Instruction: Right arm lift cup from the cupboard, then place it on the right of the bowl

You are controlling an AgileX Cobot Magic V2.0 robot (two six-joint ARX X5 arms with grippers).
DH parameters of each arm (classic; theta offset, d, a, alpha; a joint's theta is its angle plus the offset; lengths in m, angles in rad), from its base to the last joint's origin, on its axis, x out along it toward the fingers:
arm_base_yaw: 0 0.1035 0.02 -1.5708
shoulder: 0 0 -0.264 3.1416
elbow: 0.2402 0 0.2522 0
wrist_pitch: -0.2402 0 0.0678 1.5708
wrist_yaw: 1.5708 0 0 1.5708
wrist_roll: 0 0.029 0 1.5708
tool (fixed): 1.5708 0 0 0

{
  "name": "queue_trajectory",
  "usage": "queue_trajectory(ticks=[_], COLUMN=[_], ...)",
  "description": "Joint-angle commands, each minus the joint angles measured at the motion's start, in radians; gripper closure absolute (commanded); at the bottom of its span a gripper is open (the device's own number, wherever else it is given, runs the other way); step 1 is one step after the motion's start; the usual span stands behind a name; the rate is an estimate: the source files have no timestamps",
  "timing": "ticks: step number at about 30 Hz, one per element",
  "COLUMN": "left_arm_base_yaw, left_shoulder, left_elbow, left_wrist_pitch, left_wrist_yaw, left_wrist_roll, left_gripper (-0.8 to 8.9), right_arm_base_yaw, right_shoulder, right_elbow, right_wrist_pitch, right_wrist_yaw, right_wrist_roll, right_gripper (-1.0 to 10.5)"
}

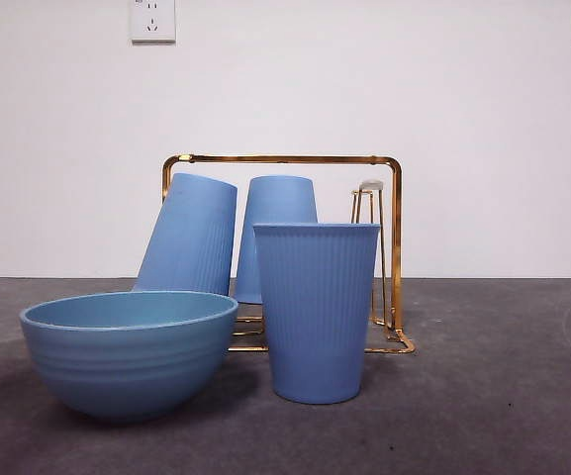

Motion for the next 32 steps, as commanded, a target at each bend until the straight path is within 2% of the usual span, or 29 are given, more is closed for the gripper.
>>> queue_trajectory(ticks=[1, 2, 17, 20, 24, 27, 32], left_arm_base_yaw=[-0.006, -0.006, 0.008, 0.087, 0.26, 0.393, 0.564], left_shoulder=[0.002, 0.002, -0.02, -0.041, -0.097, -0.177, -0.328], left_elbow=[0.006, 0.006, 0.001, -0.004, -0.076, -0.214, -0.475], left_wrist_pitch=[0.004, 0.004, 0.006, 0.013, 0.075, 0.256, 0.509], left_wrist_yaw=[-0.005, -0.005, -0.005, 0.005, 0.004, 0.037, 0.079], left_wrist_roll=[-0.005, -0.005, -0.008, 0.004, 0.161, 0.271, 0.28], left_gripper=[7.9, 8.09, 8.08, 8.08, 8.08, 8.08, 8.08], right_arm_base_yaw=[0.006, 0.006, 0.006, 0.006, 0.006, 0.006, 0.006], right_shoulder=[0.002, 0.003, 0.003, 0.003, 0.003, 0.003, 0.003], right_elbow=[0.01, 0.01, 0.01, 0.01, 0.01, 0.01, 0.01], right_wrist_pitch=[0.013, 0.013, 0.012, 0.012, 0.013, 0.012, 0.012], right_wrist_yaw=[-0.018, -0.015, -0.019, -0.019, -0.019, -0.019, -0.019], right_wrist_roll=[-0.013, -0.012, -0.012, -0.012, -0.012, -0.012, -0.012], right_gripper=[9.7, 9.2, 9.2, 9.2, 9.2, 9.2, 9.2])
